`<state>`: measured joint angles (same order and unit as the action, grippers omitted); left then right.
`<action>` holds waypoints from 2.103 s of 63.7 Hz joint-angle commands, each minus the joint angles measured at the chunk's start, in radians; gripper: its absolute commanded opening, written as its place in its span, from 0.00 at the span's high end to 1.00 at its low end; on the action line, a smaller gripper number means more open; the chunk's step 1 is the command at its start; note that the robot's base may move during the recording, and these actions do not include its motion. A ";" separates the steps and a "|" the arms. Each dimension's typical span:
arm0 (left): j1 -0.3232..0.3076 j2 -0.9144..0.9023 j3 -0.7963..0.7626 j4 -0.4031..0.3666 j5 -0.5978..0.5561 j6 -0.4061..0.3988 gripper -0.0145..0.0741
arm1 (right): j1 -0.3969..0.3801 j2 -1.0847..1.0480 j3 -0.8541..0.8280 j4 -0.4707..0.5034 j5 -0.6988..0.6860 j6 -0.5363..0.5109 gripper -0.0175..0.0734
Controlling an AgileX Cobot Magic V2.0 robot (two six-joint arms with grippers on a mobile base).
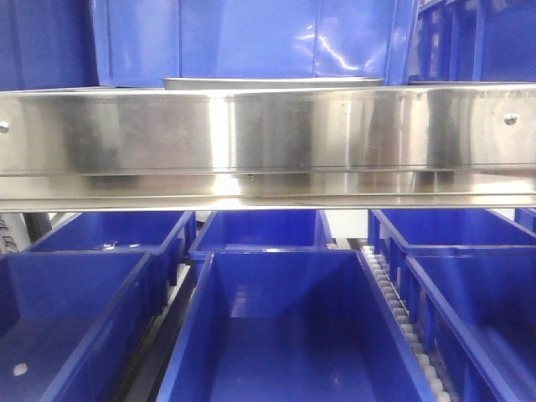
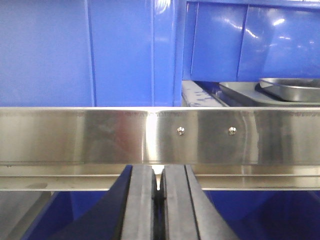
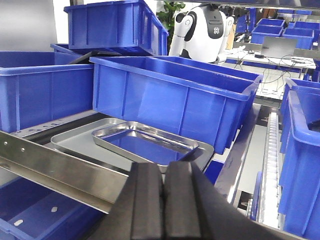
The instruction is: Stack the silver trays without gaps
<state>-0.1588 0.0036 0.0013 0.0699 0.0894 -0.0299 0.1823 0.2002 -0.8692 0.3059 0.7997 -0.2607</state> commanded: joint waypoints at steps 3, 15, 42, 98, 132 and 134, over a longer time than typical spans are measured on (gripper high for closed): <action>0.002 -0.004 -0.001 -0.006 -0.008 0.001 0.82 | -0.001 -0.004 0.000 -0.004 -0.019 -0.003 0.89; 0.002 -0.004 -0.001 -0.006 -0.010 0.001 0.82 | -0.001 -0.004 0.000 -0.004 -0.019 -0.003 0.89; 0.002 -0.004 -0.001 -0.006 -0.010 0.001 0.82 | -0.001 -0.004 0.000 -0.004 -0.019 -0.003 0.89; 0.002 -0.004 -0.001 -0.006 -0.010 0.001 0.82 | -0.226 -0.007 0.283 -0.068 -0.372 0.044 0.89; 0.002 -0.004 -0.001 -0.006 -0.010 0.001 0.82 | -0.267 -0.200 0.783 -0.067 -0.667 0.063 0.89; 0.002 -0.004 -0.001 -0.006 -0.010 0.001 0.82 | -0.267 -0.200 0.796 -0.067 -0.675 0.063 0.89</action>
<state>-0.1588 0.0036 0.0013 0.0699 0.0934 -0.0299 -0.0784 0.0097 -0.0982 0.2385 0.1685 -0.2013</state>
